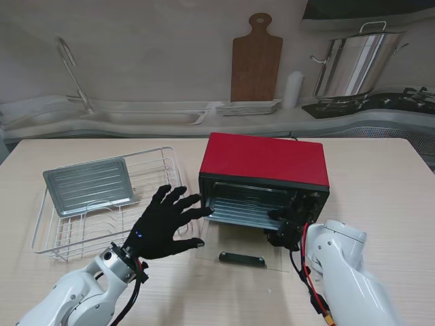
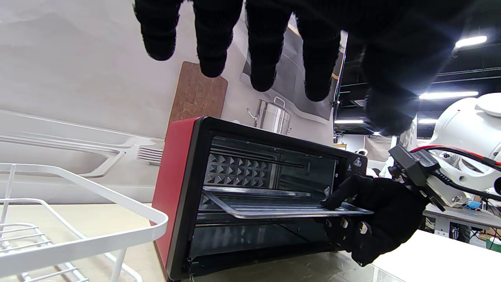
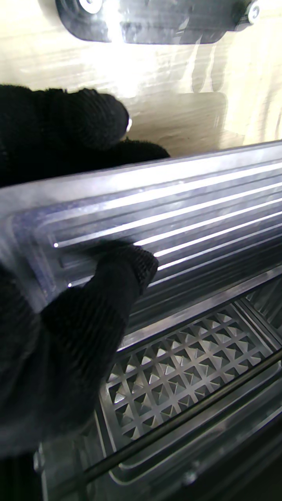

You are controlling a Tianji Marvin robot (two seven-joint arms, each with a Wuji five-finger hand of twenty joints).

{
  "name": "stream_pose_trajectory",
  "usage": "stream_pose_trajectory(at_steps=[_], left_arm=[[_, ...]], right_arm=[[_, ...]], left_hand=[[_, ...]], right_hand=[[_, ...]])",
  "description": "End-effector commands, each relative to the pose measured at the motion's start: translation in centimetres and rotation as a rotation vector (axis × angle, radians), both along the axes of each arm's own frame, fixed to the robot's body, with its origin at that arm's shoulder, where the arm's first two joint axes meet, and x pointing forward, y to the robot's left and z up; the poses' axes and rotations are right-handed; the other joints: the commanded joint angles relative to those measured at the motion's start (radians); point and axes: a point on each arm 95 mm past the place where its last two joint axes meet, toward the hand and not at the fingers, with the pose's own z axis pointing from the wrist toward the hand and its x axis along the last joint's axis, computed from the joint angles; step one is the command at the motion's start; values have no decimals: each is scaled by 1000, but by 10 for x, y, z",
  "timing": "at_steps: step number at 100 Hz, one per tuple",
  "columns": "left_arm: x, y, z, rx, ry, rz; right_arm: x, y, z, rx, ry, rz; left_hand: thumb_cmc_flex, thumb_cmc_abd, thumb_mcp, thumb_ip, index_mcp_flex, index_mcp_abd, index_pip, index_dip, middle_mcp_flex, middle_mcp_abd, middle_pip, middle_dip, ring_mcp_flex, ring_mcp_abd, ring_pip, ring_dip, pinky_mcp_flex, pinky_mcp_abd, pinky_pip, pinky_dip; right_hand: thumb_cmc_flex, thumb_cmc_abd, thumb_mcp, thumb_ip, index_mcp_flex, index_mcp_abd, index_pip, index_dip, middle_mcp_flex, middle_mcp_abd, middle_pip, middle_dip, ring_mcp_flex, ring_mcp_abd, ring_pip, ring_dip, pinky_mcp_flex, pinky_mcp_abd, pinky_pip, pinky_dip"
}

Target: Slide the trays into the oven

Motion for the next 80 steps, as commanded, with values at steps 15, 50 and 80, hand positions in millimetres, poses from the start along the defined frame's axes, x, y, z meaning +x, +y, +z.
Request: stream_pose_trajectory(at_steps=[15,50,80], left_arm=[[-2,-2,0,4,10,0],[-3,-1,-1,2,9,0],[-3,-1,0,2,7,1]], right_arm=[[0,5,-1,19,-11,8],[-1,2,-3,13,-9,-1],[-5,-3,-4,0,-17,-2]], left_hand=[[-6,41,-25,22,-19,-26,-15,13,-24,-28,-18,-26,-20,-26,-27,-17,-15,-24,-43,-16],[-5,39,-24,22,-19,-26,-15,14,-24,-29,-17,-25,-18,-26,-26,-17,-13,-22,-42,-16],[-6,39,-24,22,-18,-23,-14,14,-23,-26,-16,-25,-19,-25,-27,-17,-14,-22,-42,-16]], right_hand=[[-106,-76,70,-22,-32,35,-81,-89,-48,0,-97,-58,-37,13,-188,-74,-38,-4,-122,-54],[-244,-87,148,93,-17,84,-329,39,-99,6,-255,-66,-83,3,-444,-161,-116,30,-301,-145],[-263,-97,153,95,-32,81,-325,43,-110,1,-261,-66,-91,-2,-461,-166,-127,27,-319,-154]])
